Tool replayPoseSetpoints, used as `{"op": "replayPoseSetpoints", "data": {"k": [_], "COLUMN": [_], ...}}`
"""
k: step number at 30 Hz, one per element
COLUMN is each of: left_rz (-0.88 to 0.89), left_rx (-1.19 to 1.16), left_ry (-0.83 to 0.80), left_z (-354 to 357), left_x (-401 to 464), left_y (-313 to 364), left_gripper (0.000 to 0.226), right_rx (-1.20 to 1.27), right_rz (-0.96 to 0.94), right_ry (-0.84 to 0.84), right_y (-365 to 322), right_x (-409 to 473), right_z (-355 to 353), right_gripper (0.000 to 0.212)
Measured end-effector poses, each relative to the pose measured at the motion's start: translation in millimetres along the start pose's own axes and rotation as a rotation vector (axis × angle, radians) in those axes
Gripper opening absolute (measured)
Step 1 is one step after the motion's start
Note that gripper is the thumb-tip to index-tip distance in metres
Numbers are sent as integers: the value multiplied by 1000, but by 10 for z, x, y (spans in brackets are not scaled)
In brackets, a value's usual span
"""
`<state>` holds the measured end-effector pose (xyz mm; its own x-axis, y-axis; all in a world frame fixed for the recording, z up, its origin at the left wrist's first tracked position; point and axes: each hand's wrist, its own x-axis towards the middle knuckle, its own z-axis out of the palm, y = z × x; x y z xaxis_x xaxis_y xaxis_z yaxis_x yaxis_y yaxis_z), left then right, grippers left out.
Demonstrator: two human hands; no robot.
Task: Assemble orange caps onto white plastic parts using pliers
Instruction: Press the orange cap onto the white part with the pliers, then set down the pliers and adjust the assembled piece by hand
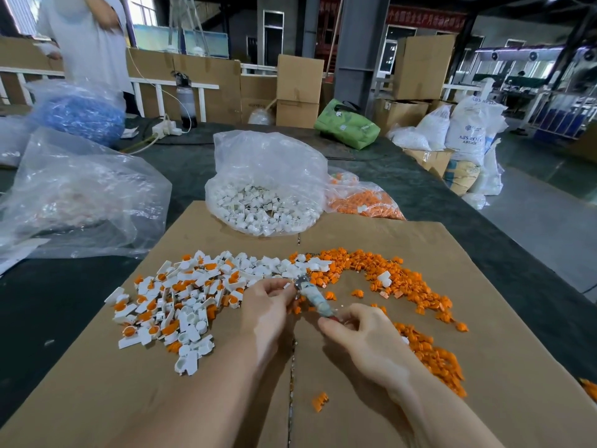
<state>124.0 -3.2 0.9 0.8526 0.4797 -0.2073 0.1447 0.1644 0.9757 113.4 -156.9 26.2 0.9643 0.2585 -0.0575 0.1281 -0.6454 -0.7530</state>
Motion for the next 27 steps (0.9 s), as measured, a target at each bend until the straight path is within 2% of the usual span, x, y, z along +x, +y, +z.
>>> {"op": "replayPoseSetpoints", "data": {"k": [7, 11, 14, 17, 21, 23, 25, 27], "left_rz": [31, 171, 206, 226, 306, 337, 345, 357], "left_rx": [-15, 240, 284, 310, 442, 473, 466, 469], "left_ry": [43, -68, -116, -110, -133, -147, -170, -194], "left_z": [-64, -85, -91, -119, -141, -140, -134, -131], "left_x": [60, 29, -16, -26, -24, -20, -19, -22], "left_y": [-121, -156, -184, -187, -193, -194, -185, -167], "left_gripper": [12, 26, 18, 9, 14, 11, 8, 8], "right_rx": [-130, -482, -728, -830, -956, -921, -727, -525], "right_rz": [-13, -33, -23, -8, 15, -120, -390, -572], "right_ry": [112, 271, 322, 330, 336, 372, 438, 439], "right_y": [117, 218, 301, 403, 415, 341, 285, 220], "right_x": [80, 192, 250, 306, 286, 246, 217, 171], "right_z": [-1, 7, -12, -45, -29, 32, 158, 312], "right_gripper": [28, 47, 55, 59, 68, 59, 40, 27]}}
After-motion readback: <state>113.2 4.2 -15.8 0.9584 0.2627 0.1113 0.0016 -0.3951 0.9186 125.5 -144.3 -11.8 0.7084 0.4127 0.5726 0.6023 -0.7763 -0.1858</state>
